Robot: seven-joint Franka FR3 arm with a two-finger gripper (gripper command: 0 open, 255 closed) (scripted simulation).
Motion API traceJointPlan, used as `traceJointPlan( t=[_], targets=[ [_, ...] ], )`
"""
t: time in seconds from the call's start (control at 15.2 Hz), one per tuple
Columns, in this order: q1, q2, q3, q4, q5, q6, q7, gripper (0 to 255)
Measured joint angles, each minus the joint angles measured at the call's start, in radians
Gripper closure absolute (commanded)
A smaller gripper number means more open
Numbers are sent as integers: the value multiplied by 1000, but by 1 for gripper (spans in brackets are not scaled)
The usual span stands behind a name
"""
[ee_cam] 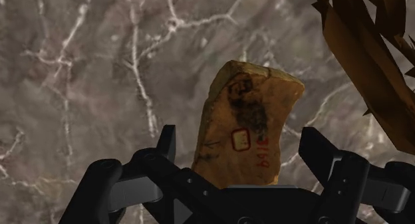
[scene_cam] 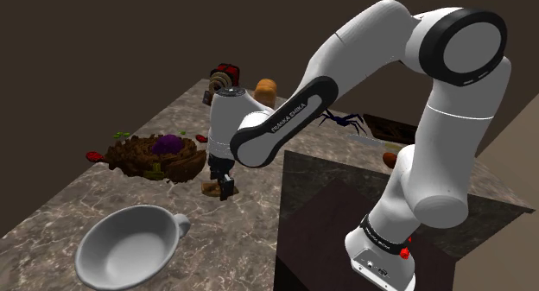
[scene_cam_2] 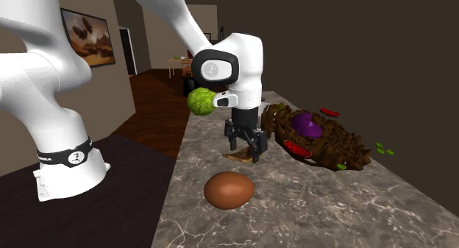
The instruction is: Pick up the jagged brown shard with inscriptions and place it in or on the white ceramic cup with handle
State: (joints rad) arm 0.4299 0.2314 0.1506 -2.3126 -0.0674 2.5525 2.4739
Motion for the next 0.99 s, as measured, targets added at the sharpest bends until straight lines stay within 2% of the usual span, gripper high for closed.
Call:
traceJointPlan(
  t=[0.13, 0.2, 0.99],
  targets=[
    [0, 1, 0, 0, 0, 0, 0, 0],
    [0, 1, 0, 0, 0, 0, 0, 255],
    [-1, -13, 2, 1, 4, -13, -3, 255]
  ],
)
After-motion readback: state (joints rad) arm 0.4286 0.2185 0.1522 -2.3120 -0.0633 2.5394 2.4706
